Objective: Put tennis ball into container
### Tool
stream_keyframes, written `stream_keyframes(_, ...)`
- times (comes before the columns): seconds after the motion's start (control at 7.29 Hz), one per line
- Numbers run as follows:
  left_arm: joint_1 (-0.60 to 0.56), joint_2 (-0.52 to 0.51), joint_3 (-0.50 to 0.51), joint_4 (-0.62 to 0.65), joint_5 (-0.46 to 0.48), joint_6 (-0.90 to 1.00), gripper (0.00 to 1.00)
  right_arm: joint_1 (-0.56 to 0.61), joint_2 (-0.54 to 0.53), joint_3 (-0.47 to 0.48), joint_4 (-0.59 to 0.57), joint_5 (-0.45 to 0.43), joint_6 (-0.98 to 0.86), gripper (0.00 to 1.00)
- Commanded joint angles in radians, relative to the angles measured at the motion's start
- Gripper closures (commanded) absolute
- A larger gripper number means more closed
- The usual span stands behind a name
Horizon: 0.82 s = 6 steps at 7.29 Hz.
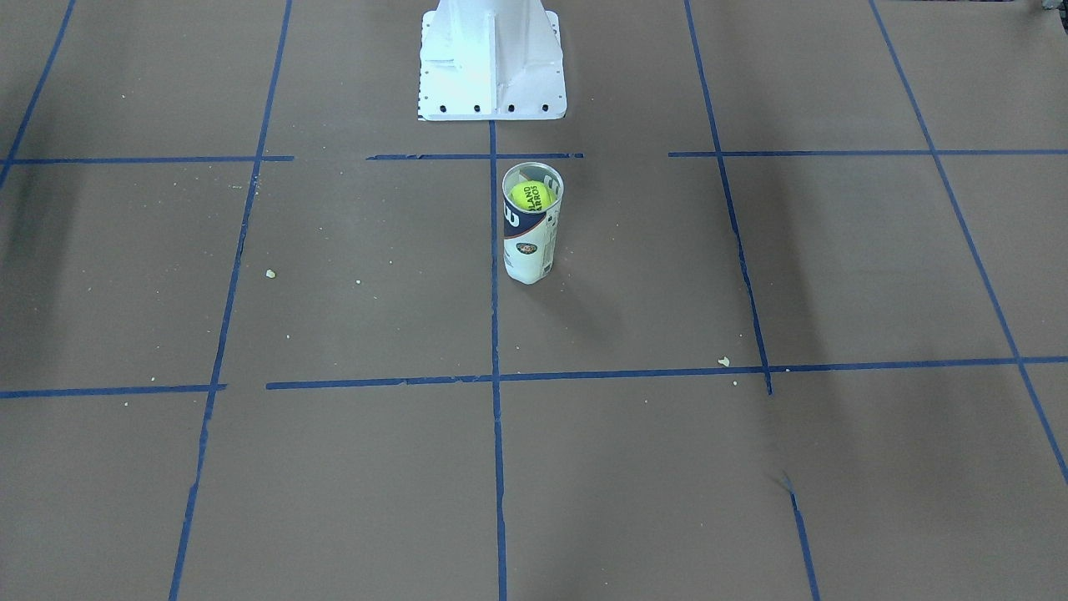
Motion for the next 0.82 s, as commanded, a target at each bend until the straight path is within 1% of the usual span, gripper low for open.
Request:
stream_keyframes(0.0,0.003,0.002,-0.002,0.022,0.000,0.000,0.00,0.000,0.000,0.000,0.000,0.000,0.000,0.00)
stream_keyframes(0.69,0.015,0.002,-0.005,0.032,-0.002,0.003,0.00,0.000,0.000,0.000,0.000,0.000,0.000,0.00)
